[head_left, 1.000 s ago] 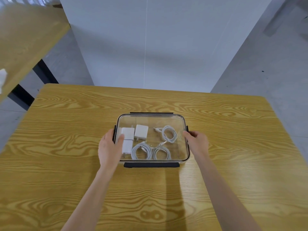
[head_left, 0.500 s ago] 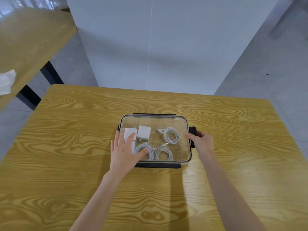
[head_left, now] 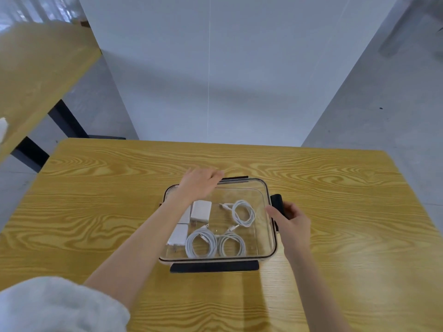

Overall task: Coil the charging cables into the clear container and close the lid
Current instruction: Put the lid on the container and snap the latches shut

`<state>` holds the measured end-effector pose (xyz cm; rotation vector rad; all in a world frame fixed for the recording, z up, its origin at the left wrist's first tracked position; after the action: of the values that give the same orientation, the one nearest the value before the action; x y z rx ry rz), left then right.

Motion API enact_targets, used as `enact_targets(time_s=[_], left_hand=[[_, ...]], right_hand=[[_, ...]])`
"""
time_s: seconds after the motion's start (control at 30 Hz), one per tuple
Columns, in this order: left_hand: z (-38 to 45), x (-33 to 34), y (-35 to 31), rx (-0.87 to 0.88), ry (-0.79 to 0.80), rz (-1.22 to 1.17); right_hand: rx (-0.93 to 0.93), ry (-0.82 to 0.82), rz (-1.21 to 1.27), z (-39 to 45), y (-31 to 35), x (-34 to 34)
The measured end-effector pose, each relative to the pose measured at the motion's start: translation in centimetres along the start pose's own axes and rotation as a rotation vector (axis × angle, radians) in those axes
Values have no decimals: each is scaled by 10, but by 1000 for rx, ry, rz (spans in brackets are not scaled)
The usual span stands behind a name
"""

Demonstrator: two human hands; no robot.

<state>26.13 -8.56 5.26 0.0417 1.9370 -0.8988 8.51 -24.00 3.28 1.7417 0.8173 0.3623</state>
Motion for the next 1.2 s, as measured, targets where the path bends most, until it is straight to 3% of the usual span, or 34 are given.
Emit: enact_targets(time_s=[0.23,0.6,1.07,1.2], left_hand=[[27,18,10,-94,122,-47],[34,16,9,-48,208,-165],[35,27,17,78,-94,-93],[32,28,15,113,-158,-13]], right_hand=[[-14,-11,7,1,4,0],[8,9,55,2,6,1],[19,-111,-101,7,-30,3],[45,-118,-34,10,-36,3]])
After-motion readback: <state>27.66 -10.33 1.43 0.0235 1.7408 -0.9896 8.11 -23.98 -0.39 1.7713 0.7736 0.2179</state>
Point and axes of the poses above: each hand's wrist, its own z-axis towards the middle knuckle, its own x-axis out of the palm, y = z × x, the point moved 6 cm from there along z, towards the middle knuckle, and after that the axes turned 1 degree about x, right-handed, at the moved point
